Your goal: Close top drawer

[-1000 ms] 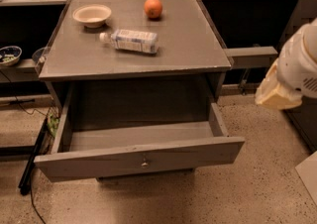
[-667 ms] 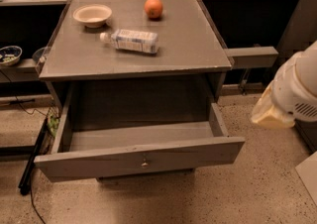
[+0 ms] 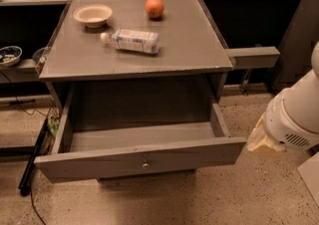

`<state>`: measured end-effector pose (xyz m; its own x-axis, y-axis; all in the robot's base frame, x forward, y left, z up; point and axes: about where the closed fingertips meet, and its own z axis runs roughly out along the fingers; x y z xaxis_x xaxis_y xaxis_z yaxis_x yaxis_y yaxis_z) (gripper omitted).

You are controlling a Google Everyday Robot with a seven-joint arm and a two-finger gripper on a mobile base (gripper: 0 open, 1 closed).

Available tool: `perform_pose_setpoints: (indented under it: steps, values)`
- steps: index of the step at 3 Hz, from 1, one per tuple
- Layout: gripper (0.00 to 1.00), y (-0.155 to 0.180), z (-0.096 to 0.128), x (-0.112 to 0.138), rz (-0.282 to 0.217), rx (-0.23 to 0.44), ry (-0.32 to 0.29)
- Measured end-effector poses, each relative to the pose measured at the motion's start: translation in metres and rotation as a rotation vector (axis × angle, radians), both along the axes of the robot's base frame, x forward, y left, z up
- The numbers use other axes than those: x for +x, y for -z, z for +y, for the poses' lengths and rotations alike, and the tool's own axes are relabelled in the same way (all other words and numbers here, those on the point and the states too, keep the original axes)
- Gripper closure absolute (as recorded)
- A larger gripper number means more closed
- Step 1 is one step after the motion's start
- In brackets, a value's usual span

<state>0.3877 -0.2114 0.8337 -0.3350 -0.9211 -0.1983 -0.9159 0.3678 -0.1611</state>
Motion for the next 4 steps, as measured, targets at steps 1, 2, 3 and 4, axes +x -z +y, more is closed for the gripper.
perform_pose_setpoints:
  steps: [1,2,3,4]
  values:
    - [1.0,0.0,0.0,0.0,0.0,0.0,0.0]
    - [1.0,0.007,0.011,-0.011,0.0,0.029,-0.014]
    - [1.0,0.022,0.026,-0.026,0.023,0.042,-0.05]
    - [1.0,0.033,0.035,-0.039,0.045,0.055,-0.085]
